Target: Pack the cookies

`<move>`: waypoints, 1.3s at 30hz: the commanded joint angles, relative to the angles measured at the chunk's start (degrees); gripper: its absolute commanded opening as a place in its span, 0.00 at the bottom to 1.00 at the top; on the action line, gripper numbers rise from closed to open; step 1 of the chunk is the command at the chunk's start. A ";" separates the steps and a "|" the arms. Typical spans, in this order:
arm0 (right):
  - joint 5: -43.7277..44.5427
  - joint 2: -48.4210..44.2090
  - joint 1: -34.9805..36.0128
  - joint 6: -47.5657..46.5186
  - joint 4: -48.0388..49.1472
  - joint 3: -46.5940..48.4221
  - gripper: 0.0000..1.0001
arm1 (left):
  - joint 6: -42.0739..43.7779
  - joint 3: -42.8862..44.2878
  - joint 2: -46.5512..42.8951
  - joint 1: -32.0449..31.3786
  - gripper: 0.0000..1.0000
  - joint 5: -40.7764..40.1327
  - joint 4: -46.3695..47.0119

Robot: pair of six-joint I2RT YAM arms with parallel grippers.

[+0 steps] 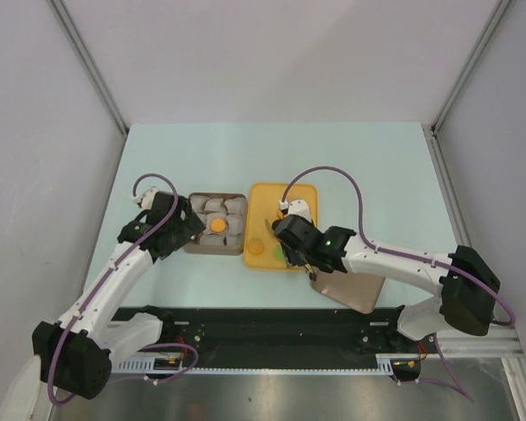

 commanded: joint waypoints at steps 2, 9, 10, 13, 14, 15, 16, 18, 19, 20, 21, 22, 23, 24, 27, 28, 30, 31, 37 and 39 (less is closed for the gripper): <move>2.86 -2.63 1.12 1.82 0.39 -0.19 0.54 | 1.07 -0.53 -0.01 -0.21 1.00 0.39 1.29; 3.38 -3.78 1.56 2.87 0.30 -0.89 0.54 | 1.07 -0.62 0.16 -0.21 1.00 0.48 1.38; 3.47 -3.78 1.56 2.87 0.39 -1.07 0.54 | 0.98 -0.62 0.08 -0.21 1.00 0.48 1.47; 3.47 -3.25 1.56 3.05 0.21 -1.16 0.55 | 1.07 -0.62 -0.01 -0.21 1.00 0.56 1.47; 3.30 -3.07 1.56 3.05 0.21 -1.24 0.54 | 1.07 -0.71 -0.01 -0.21 1.00 0.48 1.64; 3.12 -2.81 1.56 3.05 0.56 -1.42 0.55 | 1.07 -0.80 -0.10 -0.21 1.00 0.48 1.56; 3.03 -2.55 1.47 3.13 0.65 -1.51 0.55 | 1.07 -0.89 -0.10 -0.21 1.00 0.48 1.47; 2.94 -2.02 1.47 3.31 0.65 -1.68 0.55 | 1.07 -1.06 -0.10 -0.21 1.00 0.56 1.56; 2.86 -1.84 1.47 3.40 0.65 -1.68 0.55 | 1.07 -1.15 -0.10 -0.21 1.00 0.56 1.56; 2.77 -1.67 1.47 3.31 0.57 -1.77 0.55 | 1.07 -1.24 -0.01 -0.21 1.00 0.48 1.56; 2.51 -1.32 1.47 3.31 0.91 -1.86 0.55 | 1.07 -1.15 -0.01 -0.21 1.00 0.48 1.73; 2.50 -1.14 1.47 3.22 0.92 -1.86 0.55 | 1.07 -1.32 -0.01 -0.21 1.00 0.56 1.73; 2.42 -0.96 1.38 3.14 1.09 -2.12 0.55 | 0.98 -1.33 -0.01 -0.21 1.00 0.65 1.73; 1.98 -0.70 1.38 3.05 1.44 -2.21 0.54 | 1.07 -1.33 -0.01 -0.21 1.00 0.65 1.82; 0.84 0.35 1.12 2.79 2.67 -2.39 0.54 | 1.07 -1.50 -0.01 -0.21 1.00 0.65 1.91; 0.66 1.14 1.12 2.61 2.94 -2.30 0.53 | 1.07 -1.59 -0.10 -0.21 1.00 0.65 2.00; 0.40 1.93 1.03 2.26 3.64 -1.86 0.53 | 0.98 -1.85 -0.10 -0.21 1.00 0.65 2.00; 0.31 2.89 0.94 2.08 3.82 -1.68 0.53 | 0.98 -1.94 -0.19 -0.21 1.00 0.65 1.91; -0.13 5.19 0.77 1.55 4.08 -0.02 0.40 | 1.15 -2.12 -0.45 -0.21 1.00 0.39 1.82; 0.13 4.49 0.77 1.55 4.08 0.25 0.36 | 1.15 -2.20 -0.63 -0.21 1.00 0.21 1.73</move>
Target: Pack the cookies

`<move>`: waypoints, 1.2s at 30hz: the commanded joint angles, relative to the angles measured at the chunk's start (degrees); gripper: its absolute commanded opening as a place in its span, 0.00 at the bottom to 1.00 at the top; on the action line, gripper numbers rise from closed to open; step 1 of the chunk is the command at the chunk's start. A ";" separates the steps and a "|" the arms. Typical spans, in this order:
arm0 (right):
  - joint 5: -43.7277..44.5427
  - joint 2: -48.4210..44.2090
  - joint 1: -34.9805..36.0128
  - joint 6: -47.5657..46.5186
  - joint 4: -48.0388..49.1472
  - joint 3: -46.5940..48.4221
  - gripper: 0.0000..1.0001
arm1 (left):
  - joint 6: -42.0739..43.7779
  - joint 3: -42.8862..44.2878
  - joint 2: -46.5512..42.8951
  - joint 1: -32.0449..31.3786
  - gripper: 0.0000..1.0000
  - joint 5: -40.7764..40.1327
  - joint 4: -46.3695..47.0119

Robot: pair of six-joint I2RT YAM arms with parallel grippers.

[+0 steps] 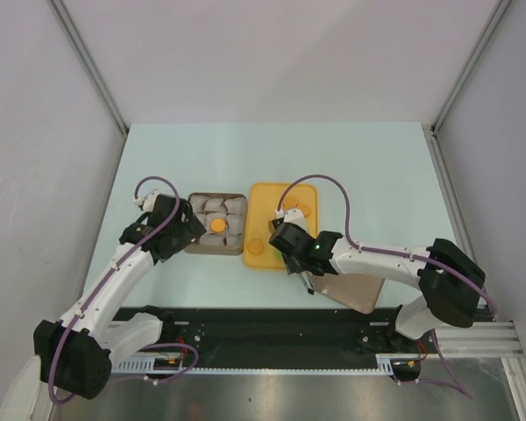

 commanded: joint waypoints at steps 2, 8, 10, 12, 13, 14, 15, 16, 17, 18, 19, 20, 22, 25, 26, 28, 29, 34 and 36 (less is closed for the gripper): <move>1.16 -1.57 0.13 -0.06 0.93 3.31 0.32 | 0.76 -0.35 -0.72 -0.21 1.00 0.01 1.01; 3.96 -4.73 1.80 -0.85 -3.99 9.36 0.29 | 0.76 -0.52 -0.72 -0.21 1.00 0.19 1.28; 4.76 -5.70 2.15 -1.90 -5.39 11.21 0.29 | 0.76 -0.61 -0.80 -0.21 1.00 0.28 1.36; 5.20 -6.14 2.24 -2.70 -6.19 14.03 0.29 | 0.76 -0.61 -0.89 -0.21 1.00 0.28 1.45; 5.38 -6.23 2.24 -3.14 -6.63 14.99 0.29 | 0.85 -0.52 -0.89 -0.21 1.00 0.28 1.45; 5.73 -6.32 2.33 -4.10 -7.06 17.09 0.29 | 0.85 -0.61 -0.98 -0.21 1.00 0.19 1.28; 5.99 -5.97 2.24 -4.54 -7.24 18.07 0.29 | 0.85 -0.61 -1.15 -0.21 1.00 0.19 1.28; 6.34 -5.79 2.24 -5.07 -7.68 18.95 0.28 | 0.85 -0.61 -1.33 -0.21 1.00 0.02 1.10; 6.61 -5.53 2.16 -6.12 -7.86 20.00 0.28 | 0.85 -0.61 -1.42 -0.21 1.00 -0.07 0.93; 6.78 -5.27 2.16 -6.56 -8.21 21.67 0.28 | 0.85 -0.61 -1.51 -0.21 1.00 -0.25 0.84; 6.79 -4.65 2.16 -6.92 -8.21 22.64 0.28 | 0.85 -0.61 -1.85 -0.21 1.00 -0.68 0.58; 6.53 -4.30 2.07 -7.96 -7.95 23.35 0.27 | 0.59 -0.61 -1.95 -0.21 1.00 -1.04 0.40; 5.30 -2.64 1.63 -8.85 -6.99 25.28 0.27 | 0.15 -0.61 -2.21 -0.21 1.00 -1.74 0.22; 2.93 0.78 0.93 -10.69 -5.75 28.18 0.26 | -0.47 -0.52 -2.12 -0.21 1.00 -2.27 -0.31; 2.48 1.93 0.75 -11.22 -5.40 28.97 0.26 | -0.64 -0.52 -2.21 -0.12 1.00 -2.44 -0.39; 0.91 3.96 0.22 -12.45 -4.70 31.42 0.26 | -0.64 -0.52 -2.30 -0.12 1.00 -2.45 -0.48; 0.55 5.97 0.05 -12.89 -4.35 32.05 0.26 | -0.64 -0.52 -2.21 -0.12 1.00 -2.62 -0.57; -2.61 11.25 -1.88 -14.83 -3.47 36.26 0.26 | -0.38 -0.52 -2.21 -0.12 1.00 -2.88 -0.75; -3.40 13.36 -2.24 -15.27 -3.64 37.32 0.26 | -0.29 -0.61 -2.30 -0.12 1.00 -2.80 -0.75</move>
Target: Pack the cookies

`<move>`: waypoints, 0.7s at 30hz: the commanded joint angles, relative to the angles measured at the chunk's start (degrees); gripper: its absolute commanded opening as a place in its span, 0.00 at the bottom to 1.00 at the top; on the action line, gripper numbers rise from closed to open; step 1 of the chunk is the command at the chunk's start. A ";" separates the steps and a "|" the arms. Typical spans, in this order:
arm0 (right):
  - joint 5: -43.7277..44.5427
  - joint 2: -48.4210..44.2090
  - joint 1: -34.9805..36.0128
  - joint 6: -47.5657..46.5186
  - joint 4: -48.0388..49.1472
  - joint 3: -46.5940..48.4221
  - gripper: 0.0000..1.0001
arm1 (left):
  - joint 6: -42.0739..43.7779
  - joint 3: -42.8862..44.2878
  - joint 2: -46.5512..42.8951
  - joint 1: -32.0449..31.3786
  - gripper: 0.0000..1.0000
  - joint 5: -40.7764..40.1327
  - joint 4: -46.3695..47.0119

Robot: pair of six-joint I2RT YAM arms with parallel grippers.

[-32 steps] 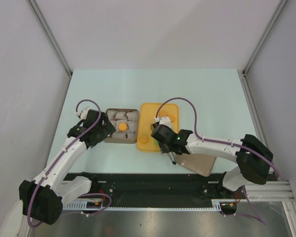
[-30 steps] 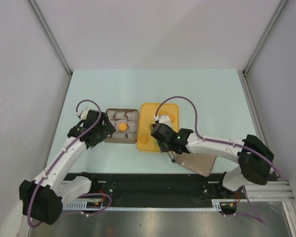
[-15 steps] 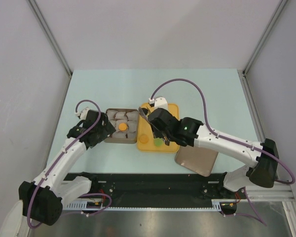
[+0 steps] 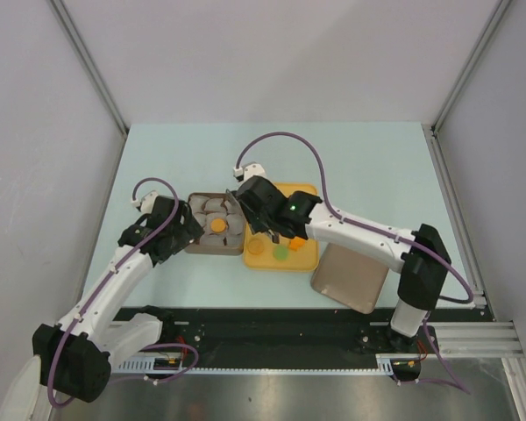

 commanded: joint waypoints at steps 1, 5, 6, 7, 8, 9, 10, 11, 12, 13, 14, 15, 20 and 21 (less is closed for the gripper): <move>-2.56 2.87 -1.49 -2.98 2.24 5.17 0.26 | -0.23 -0.13 -1.10 -0.12 1.00 -1.01 0.00; -3.61 5.34 -2.11 -3.34 2.15 7.19 0.25 | 0.04 -0.13 -0.83 -0.12 1.00 -0.92 0.17; -3.70 5.95 -2.11 -3.43 2.06 7.37 0.25 | 0.04 -0.22 -0.83 -0.12 1.00 -0.83 0.26; -3.79 6.22 -2.20 -3.43 1.98 7.55 0.25 | 0.12 -0.22 -0.75 -0.12 1.00 -0.83 0.35; -3.88 6.57 -2.38 -3.43 1.97 7.73 0.25 | 0.12 -0.22 -0.74 -0.12 1.00 -0.65 0.35; -3.88 7.01 -2.46 -3.51 1.97 7.90 0.25 | 0.12 -0.22 -0.66 -0.12 1.00 -0.65 0.35; -3.88 7.19 -2.46 -3.52 1.89 7.99 0.25 | 0.21 -0.22 -0.48 -0.12 1.00 -0.57 0.44; -3.79 7.36 -2.99 -3.69 1.89 7.99 0.25 | 0.21 -0.13 -0.48 -0.12 1.00 -0.65 0.44; -3.79 7.54 -3.08 -3.60 1.89 7.90 0.25 | 0.21 -0.13 -0.48 -0.12 1.00 -0.57 0.52; -3.70 7.63 -3.17 -3.52 1.89 7.82 0.25 | 0.30 -0.13 -0.39 -0.12 1.00 -0.48 0.52; -3.70 7.63 -3.43 -3.52 1.80 7.82 0.25 | 0.30 -0.13 -0.39 -0.12 1.00 -0.56 0.44; -3.79 7.63 -3.52 -3.52 1.71 7.47 0.25 | 0.30 -0.22 -0.39 -0.12 1.00 -0.48 0.52; -3.79 7.36 -3.52 -3.34 1.80 6.67 0.26 | 0.39 -0.22 0.13 -0.12 1.00 -0.30 0.96; -3.70 7.36 -3.52 -3.25 1.80 6.59 0.26 | 0.39 -0.22 0.22 -0.12 1.00 -0.21 0.96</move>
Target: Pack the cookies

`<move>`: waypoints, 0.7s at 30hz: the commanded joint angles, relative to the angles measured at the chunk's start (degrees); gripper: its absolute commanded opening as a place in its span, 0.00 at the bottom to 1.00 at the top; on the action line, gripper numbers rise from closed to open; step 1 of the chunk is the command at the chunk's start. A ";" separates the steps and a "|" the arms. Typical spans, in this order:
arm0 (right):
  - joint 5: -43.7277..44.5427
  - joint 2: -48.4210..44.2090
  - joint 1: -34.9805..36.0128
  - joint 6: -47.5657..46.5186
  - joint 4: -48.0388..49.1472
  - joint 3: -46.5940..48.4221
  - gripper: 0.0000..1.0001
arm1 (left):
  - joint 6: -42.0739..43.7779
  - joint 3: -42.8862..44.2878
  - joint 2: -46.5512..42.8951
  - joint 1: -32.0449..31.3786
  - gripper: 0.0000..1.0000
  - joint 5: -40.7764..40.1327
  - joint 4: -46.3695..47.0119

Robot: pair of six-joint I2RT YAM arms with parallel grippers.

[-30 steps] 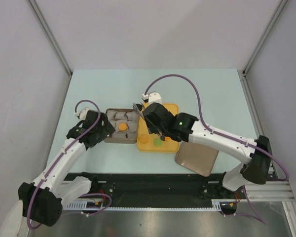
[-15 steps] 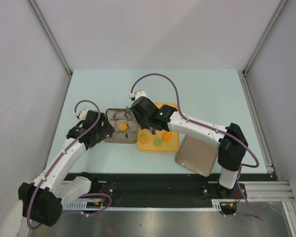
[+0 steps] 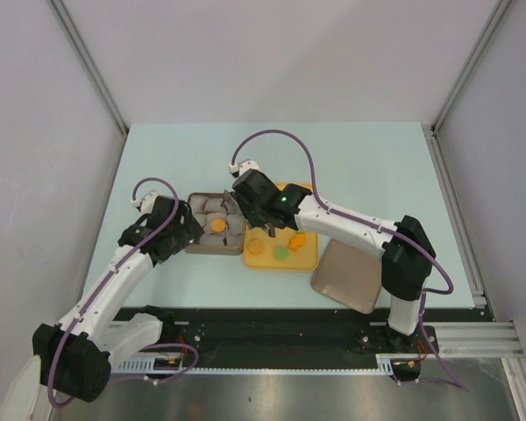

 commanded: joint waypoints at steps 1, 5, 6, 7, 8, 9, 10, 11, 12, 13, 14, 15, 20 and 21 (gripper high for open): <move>0.45 -0.22 -0.33 -0.63 1.41 1.41 0.25 | 0.34 -0.22 0.24 -0.12 1.00 0.05 0.96; 0.54 -0.57 -0.33 -0.54 1.67 0.61 0.26 | 0.34 -0.31 0.42 -0.12 1.00 0.05 1.23; 0.54 -0.66 -0.33 -0.45 1.67 0.44 0.26 | 0.34 -0.31 0.42 -0.12 1.00 -0.04 1.14; 0.54 -0.83 -0.33 -0.37 1.67 0.35 0.27 | 0.34 -0.31 0.51 -0.12 1.00 0.05 1.14; 0.54 -1.10 -0.33 -0.28 1.76 0.09 0.27 | 0.34 -0.39 0.51 -0.12 1.00 -0.04 1.14; 0.54 -1.19 -0.33 -0.28 1.84 0.08 0.29 | 0.34 -0.39 0.51 -0.12 1.00 0.05 1.23; 0.63 -1.36 -0.33 -0.10 1.76 -0.09 0.30 | 0.34 -0.39 0.51 -0.12 1.00 -0.04 1.23; 0.72 -1.54 -0.33 -0.01 1.76 -0.27 0.31 | 0.34 -0.31 0.51 -0.12 1.00 0.05 1.14; 0.72 -1.63 -0.33 -0.01 1.76 -0.35 0.32 | 0.34 -0.39 0.51 -0.12 1.00 0.05 1.31; 0.80 -1.71 -0.24 0.07 1.84 -0.44 0.33 | 0.34 -0.31 0.51 -0.12 1.00 0.05 1.23; 0.89 -1.80 -0.24 0.16 1.76 -0.44 0.35 | 0.34 -0.31 0.51 -0.12 1.00 0.05 1.32; 0.98 -1.98 -0.24 0.16 1.84 -0.53 0.37 | 0.34 -0.31 0.51 -0.12 1.00 0.05 1.23; 1.42 -2.33 -0.15 0.43 1.76 -0.79 0.42 | 0.43 -0.39 0.51 -0.12 1.00 0.05 1.23; 1.51 -2.42 -0.07 0.43 1.76 -0.79 0.43 | 0.26 -0.39 0.51 -0.12 1.00 -0.04 1.23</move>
